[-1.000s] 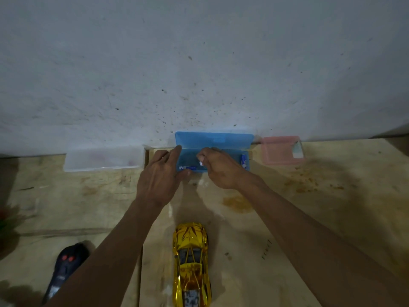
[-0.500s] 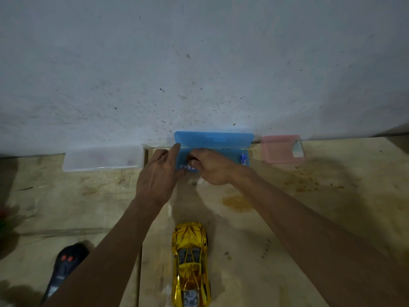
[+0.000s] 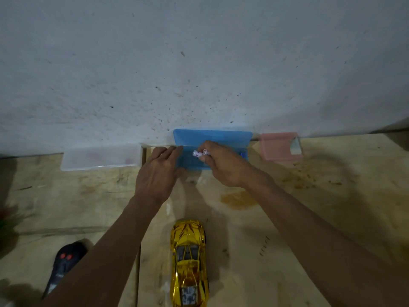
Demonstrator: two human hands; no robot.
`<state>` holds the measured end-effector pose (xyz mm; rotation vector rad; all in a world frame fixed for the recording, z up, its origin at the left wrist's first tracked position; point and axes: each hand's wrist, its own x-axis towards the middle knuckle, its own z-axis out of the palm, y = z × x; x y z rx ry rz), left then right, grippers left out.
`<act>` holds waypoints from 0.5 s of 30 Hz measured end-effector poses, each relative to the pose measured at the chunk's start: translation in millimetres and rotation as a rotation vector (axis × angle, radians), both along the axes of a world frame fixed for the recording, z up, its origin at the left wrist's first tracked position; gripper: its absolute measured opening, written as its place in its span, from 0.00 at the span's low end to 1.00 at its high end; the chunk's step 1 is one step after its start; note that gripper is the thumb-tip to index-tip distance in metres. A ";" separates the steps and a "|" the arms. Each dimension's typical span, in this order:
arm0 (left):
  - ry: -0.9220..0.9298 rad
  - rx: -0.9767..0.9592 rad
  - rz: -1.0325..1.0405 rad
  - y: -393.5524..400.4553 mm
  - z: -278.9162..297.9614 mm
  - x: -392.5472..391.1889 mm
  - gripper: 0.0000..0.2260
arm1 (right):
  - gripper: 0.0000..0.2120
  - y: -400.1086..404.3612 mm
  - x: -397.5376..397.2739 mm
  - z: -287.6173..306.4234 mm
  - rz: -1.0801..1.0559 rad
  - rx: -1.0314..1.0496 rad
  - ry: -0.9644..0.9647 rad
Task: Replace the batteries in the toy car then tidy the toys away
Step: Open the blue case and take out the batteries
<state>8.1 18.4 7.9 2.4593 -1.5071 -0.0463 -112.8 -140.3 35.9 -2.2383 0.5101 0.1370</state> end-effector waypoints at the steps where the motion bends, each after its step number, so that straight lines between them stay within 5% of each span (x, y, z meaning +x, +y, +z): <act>1: -0.007 0.007 0.008 -0.2 -0.5 -0.7 0.24 | 0.06 -1.0 -10.7 -1.2 0.001 -0.041 -0.013; 10: -0.016 0.037 0.078 -5.3 0.2 -7.9 0.26 | 0.13 19.7 -66.6 -26.1 0.054 -0.414 0.059; 15: -0.002 0.041 0.080 -6.6 1.2 -7.7 0.27 | 0.05 19.7 -65.9 -20.5 -0.108 -0.411 -0.059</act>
